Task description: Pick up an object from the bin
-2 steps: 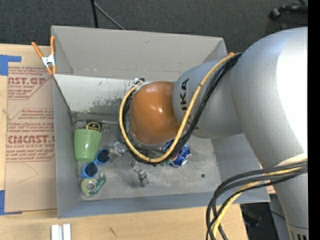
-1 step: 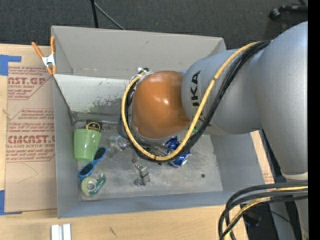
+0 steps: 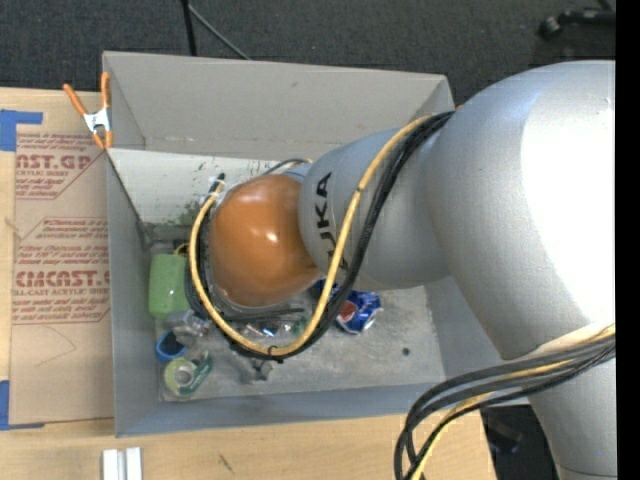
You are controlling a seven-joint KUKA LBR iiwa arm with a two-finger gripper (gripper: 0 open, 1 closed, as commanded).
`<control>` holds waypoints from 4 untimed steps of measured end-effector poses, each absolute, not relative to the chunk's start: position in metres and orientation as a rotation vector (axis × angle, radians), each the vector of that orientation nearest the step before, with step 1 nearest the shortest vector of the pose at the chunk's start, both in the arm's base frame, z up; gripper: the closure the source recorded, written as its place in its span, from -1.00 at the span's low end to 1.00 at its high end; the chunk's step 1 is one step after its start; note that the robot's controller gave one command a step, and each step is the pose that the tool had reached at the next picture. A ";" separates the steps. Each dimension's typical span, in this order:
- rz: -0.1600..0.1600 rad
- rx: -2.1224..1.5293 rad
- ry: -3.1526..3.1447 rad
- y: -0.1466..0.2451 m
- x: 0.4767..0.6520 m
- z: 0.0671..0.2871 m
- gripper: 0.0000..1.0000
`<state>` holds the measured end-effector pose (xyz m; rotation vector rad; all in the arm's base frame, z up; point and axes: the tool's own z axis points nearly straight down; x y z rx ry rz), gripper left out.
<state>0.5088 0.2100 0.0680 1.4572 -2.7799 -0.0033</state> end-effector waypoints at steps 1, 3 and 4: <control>0.009 2.115 -2.370 0.221 0.491 0.077 -1.00; 0.005 2.135 -2.315 0.177 0.492 0.171 1.00; 0.000 2.149 -2.309 0.241 0.497 0.277 1.00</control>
Offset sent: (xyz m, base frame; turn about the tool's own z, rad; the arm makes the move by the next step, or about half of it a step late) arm -0.0262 0.0073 0.0020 -0.4983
